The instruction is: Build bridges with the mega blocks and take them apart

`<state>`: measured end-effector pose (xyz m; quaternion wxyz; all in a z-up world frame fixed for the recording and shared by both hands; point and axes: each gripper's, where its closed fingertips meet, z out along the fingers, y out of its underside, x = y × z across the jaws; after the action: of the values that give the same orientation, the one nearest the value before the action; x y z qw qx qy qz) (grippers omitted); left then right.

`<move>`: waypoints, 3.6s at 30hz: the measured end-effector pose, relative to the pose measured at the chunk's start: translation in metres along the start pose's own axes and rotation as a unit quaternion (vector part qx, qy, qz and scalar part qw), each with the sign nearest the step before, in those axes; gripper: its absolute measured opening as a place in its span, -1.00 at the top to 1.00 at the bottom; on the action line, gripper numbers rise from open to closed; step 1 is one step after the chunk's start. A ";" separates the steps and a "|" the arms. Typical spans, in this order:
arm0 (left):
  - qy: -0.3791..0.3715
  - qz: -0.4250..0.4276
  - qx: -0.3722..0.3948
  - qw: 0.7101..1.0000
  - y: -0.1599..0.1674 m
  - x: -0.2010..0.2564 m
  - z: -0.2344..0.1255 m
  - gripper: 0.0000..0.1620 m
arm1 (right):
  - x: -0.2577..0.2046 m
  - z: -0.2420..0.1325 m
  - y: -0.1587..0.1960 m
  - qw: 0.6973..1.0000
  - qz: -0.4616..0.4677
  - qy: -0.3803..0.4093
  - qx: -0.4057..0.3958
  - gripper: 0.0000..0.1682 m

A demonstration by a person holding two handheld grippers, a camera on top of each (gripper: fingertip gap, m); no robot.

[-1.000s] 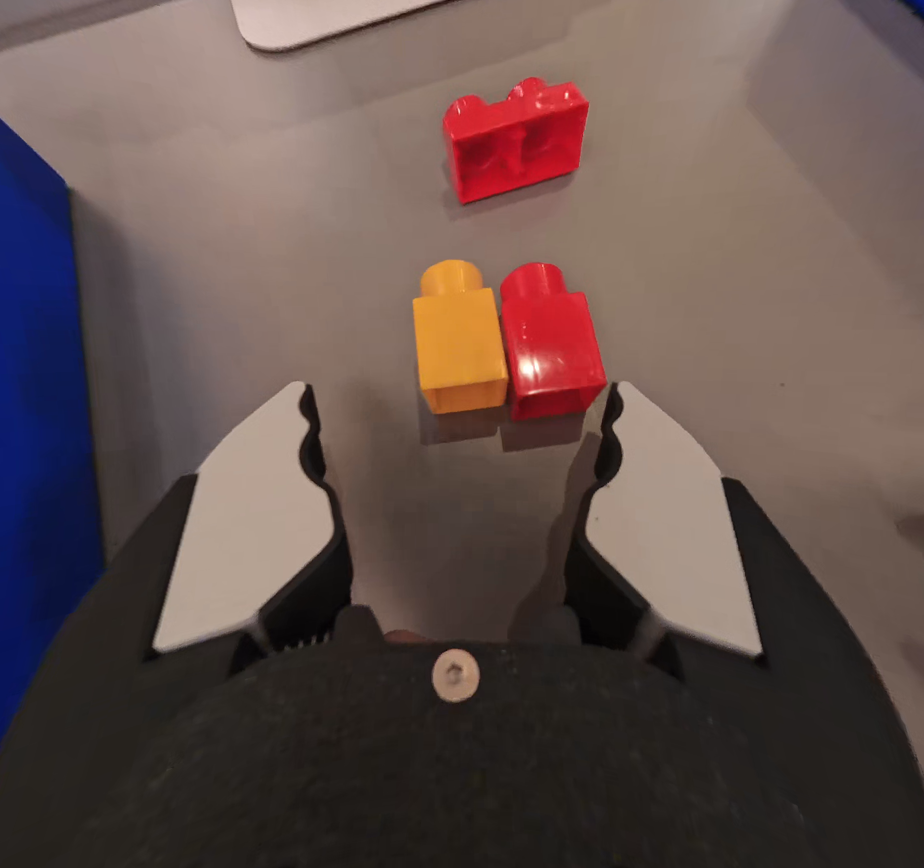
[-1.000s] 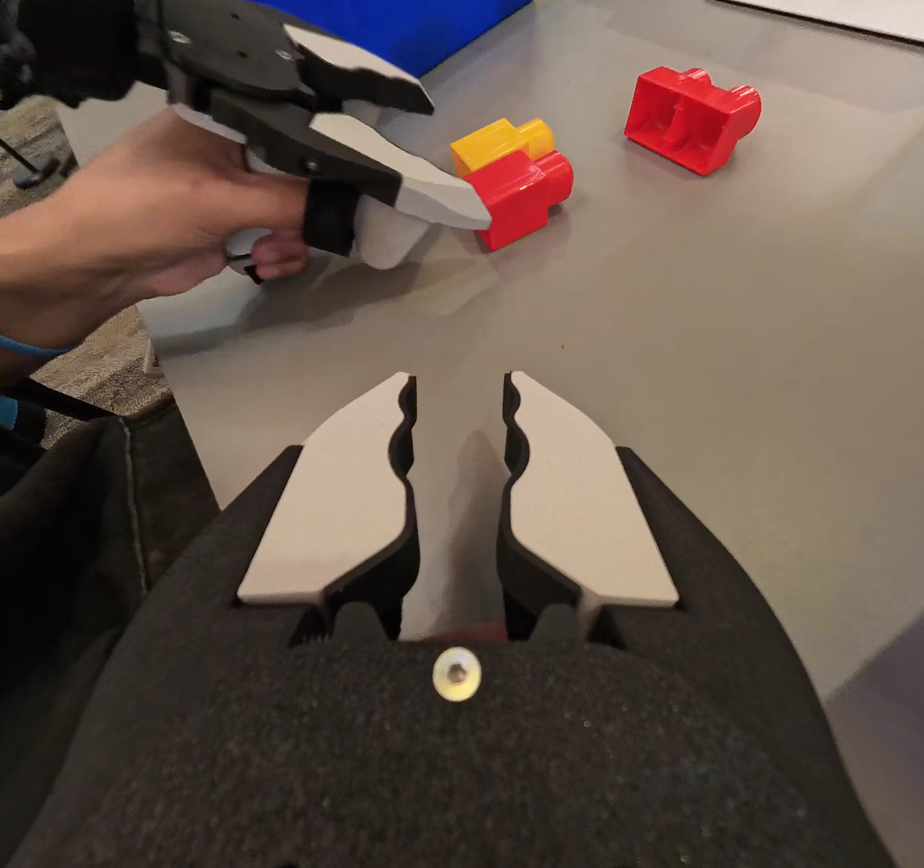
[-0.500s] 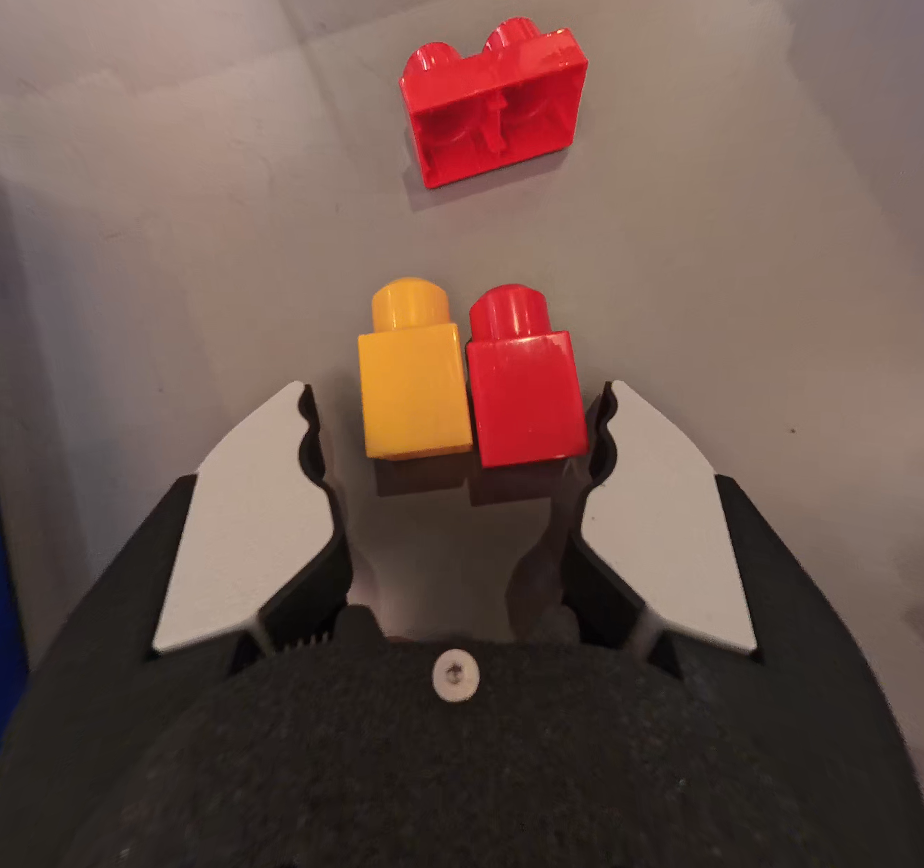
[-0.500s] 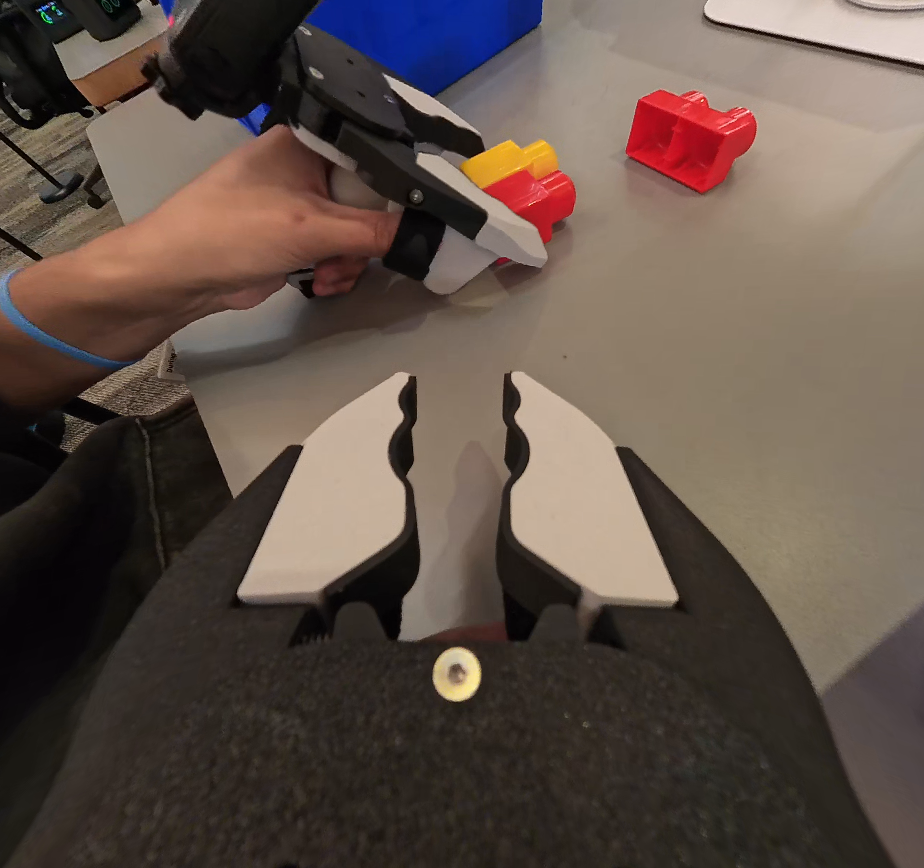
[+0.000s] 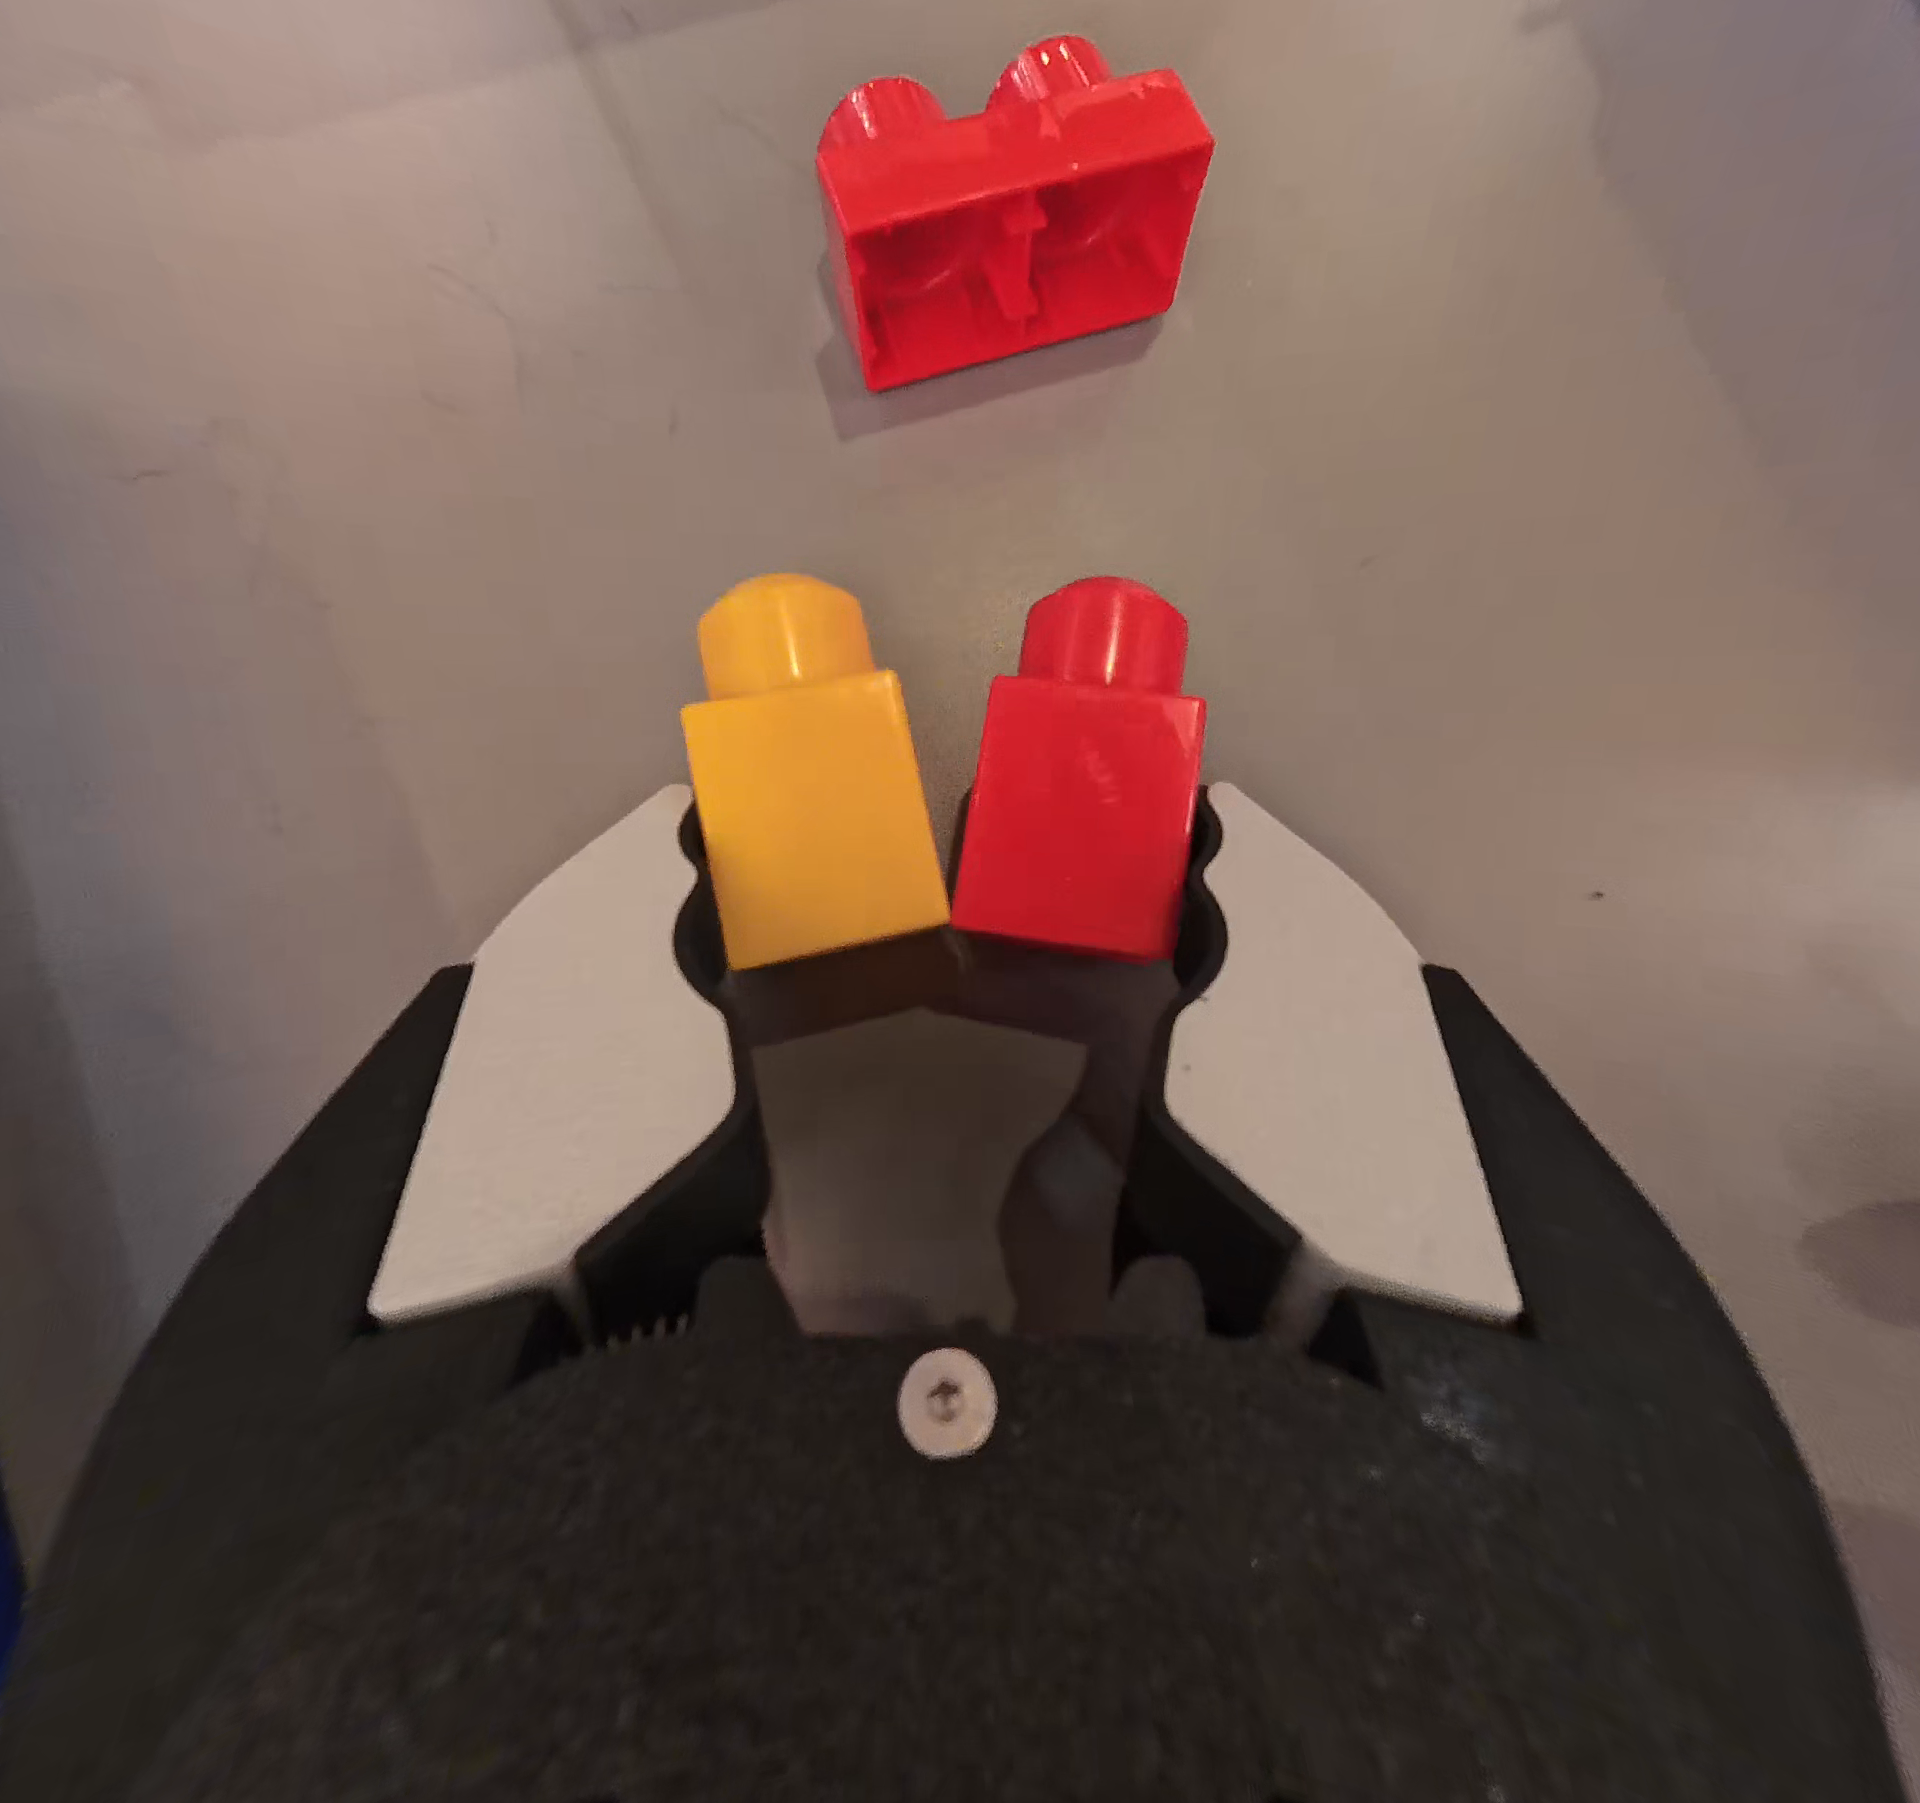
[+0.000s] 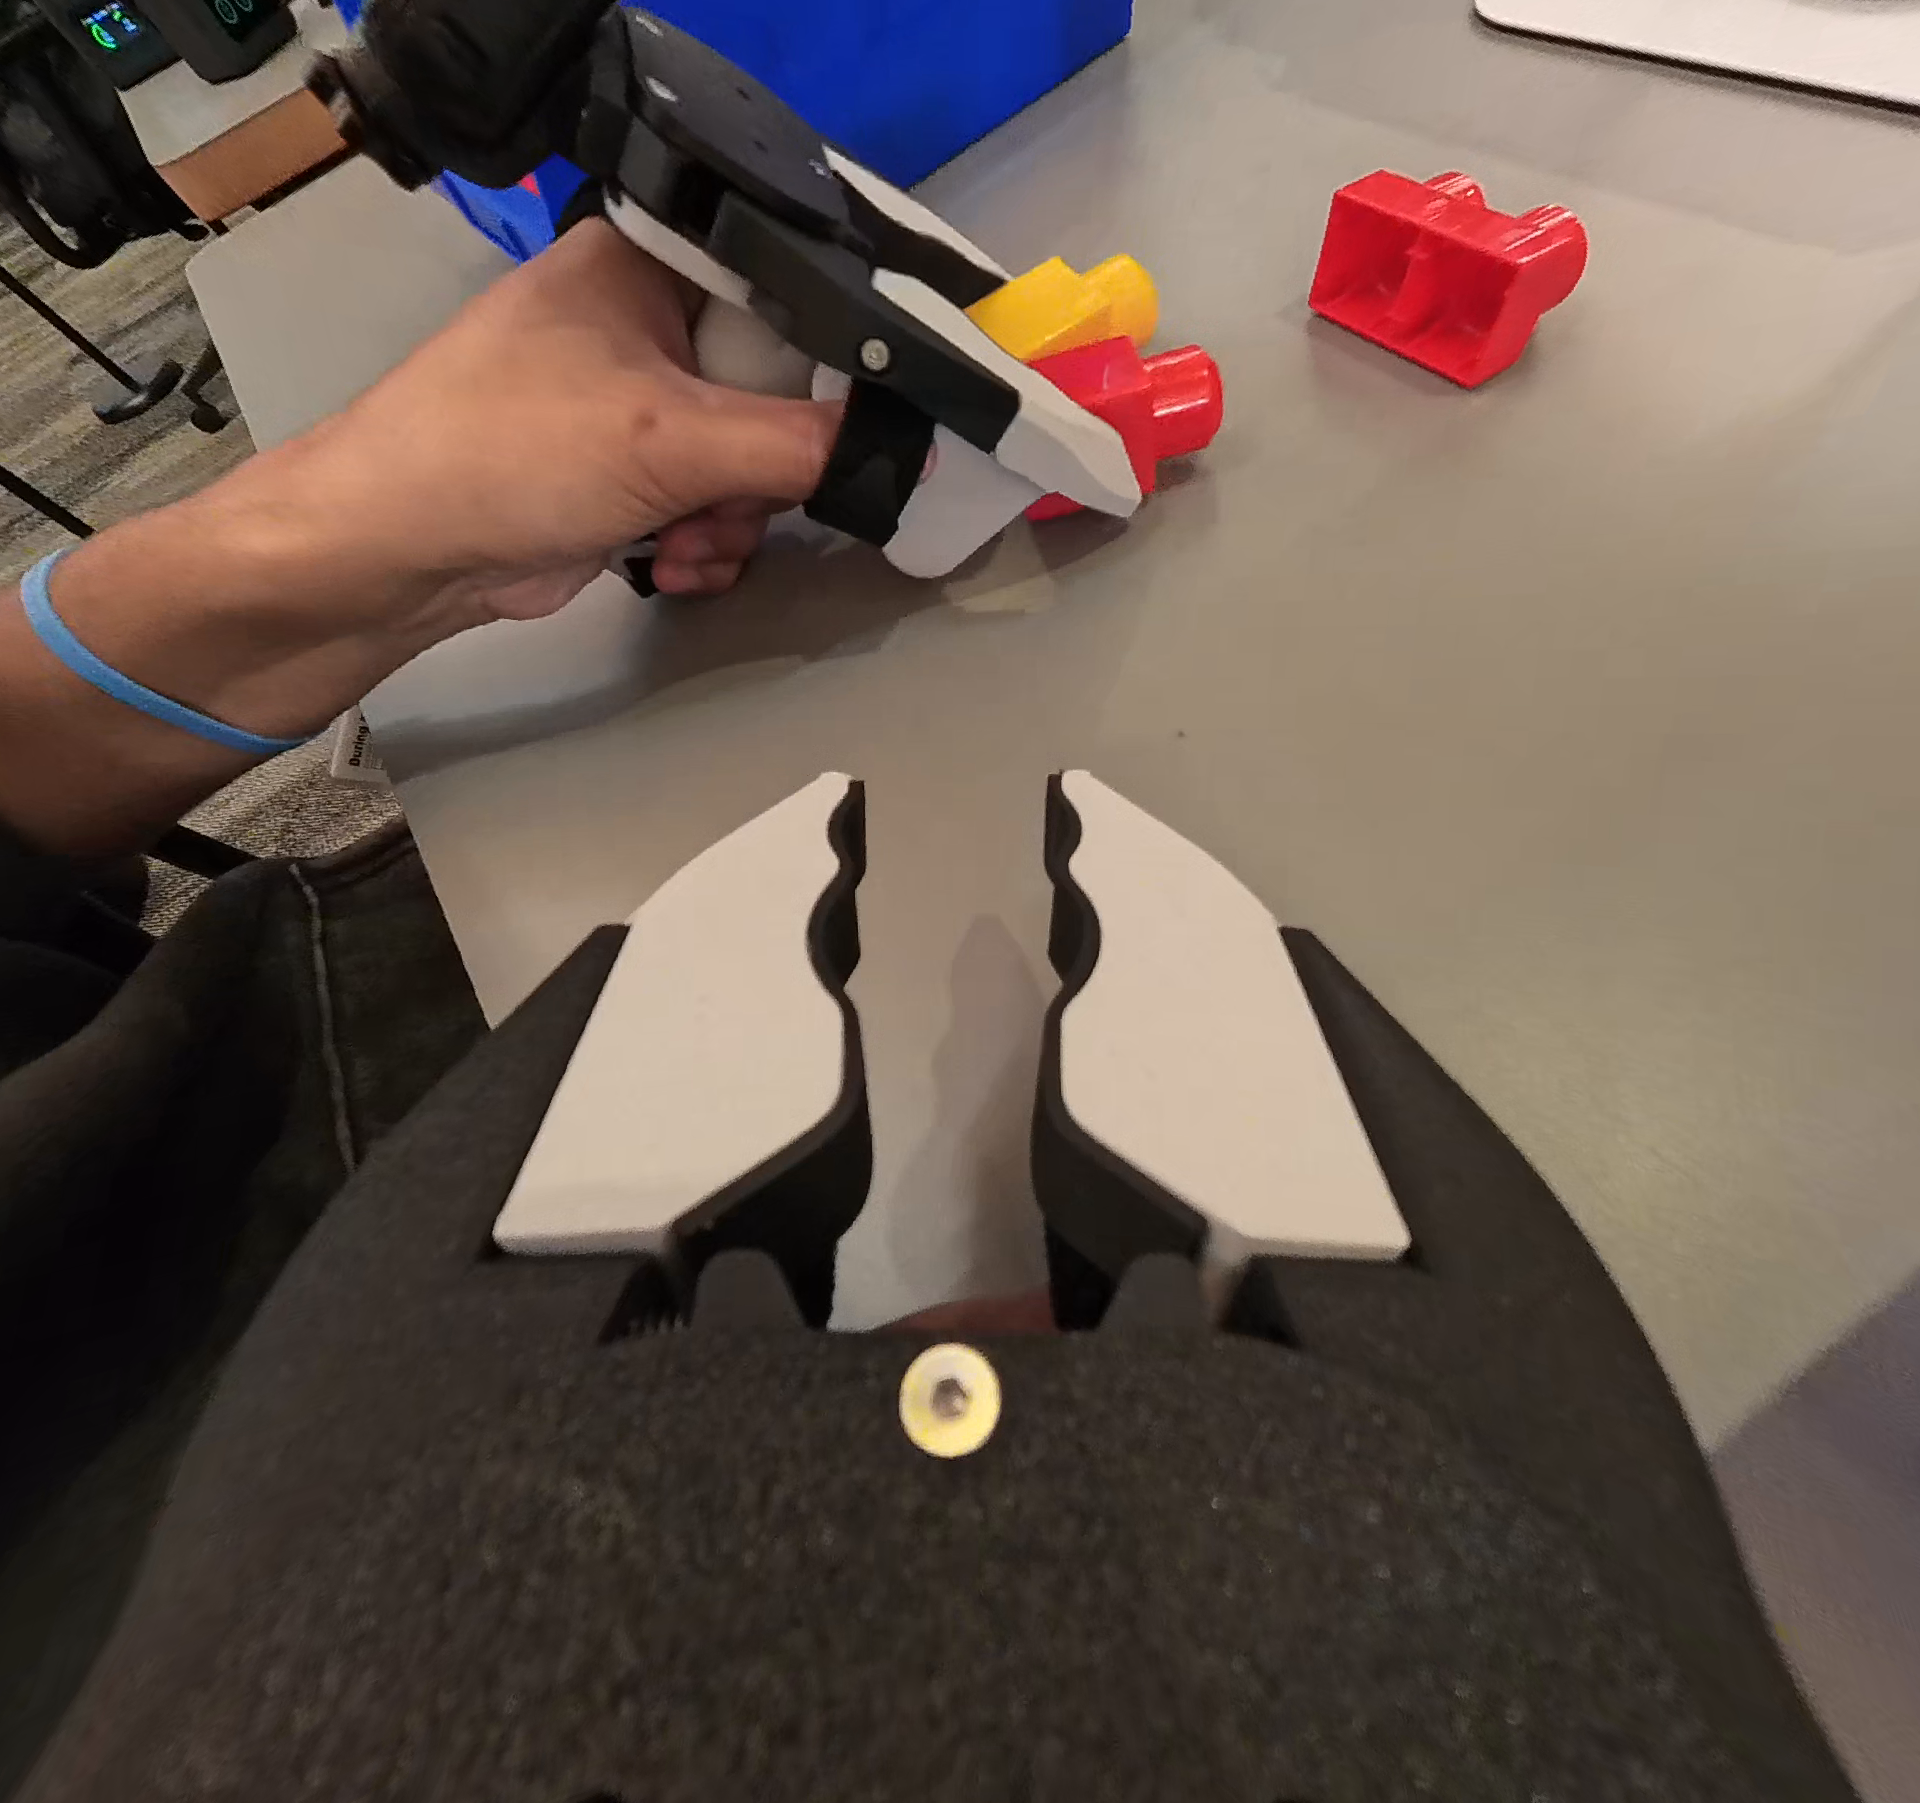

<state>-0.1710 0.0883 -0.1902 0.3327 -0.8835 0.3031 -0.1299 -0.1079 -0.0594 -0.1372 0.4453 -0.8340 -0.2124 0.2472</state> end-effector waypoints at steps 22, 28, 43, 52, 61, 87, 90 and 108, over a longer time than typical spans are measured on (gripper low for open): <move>0.043 0.062 -0.010 0.997 0.002 0.006 -0.016 -0.15 | -0.003 -0.002 -0.001 1.000 -0.005 0.003 -0.003 0.61; 0.035 0.081 -0.046 0.995 0.003 0.009 -0.011 -0.16 | -0.006 0.000 0.002 1.000 -0.010 -0.001 -0.012 0.61; 0.056 0.101 -0.113 0.987 0.016 0.014 -0.009 0.03 | -0.003 -0.001 0.003 1.000 -0.006 -0.002 -0.012 0.61; 0.075 0.130 -0.056 0.987 0.008 0.010 -0.019 0.05 | -0.001 -0.002 0.002 1.000 -0.003 0.002 -0.010 0.61; 0.095 0.120 -0.046 0.987 0.015 0.007 -0.024 0.00 | -0.004 0.002 0.006 1.000 -0.009 0.002 -0.021 0.61; 0.011 0.100 -0.110 0.989 0.023 -0.003 -0.019 0.06 | -0.005 0.000 0.006 1.000 -0.015 -0.002 -0.025 0.61; 0.013 0.105 -0.121 0.987 0.024 -0.002 -0.019 0.07 | -0.005 0.001 0.007 1.000 -0.016 -0.002 -0.027 0.61; 0.028 0.192 0.103 0.976 -0.024 0.003 -0.066 0.08 | 0.001 -0.002 0.004 1.000 -0.015 0.010 -0.022 0.61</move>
<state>-0.1866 0.0671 -0.1250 0.4319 -0.7660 0.4610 -0.1187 -0.1049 -0.0625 -0.1400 0.4326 -0.8428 -0.2257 0.2271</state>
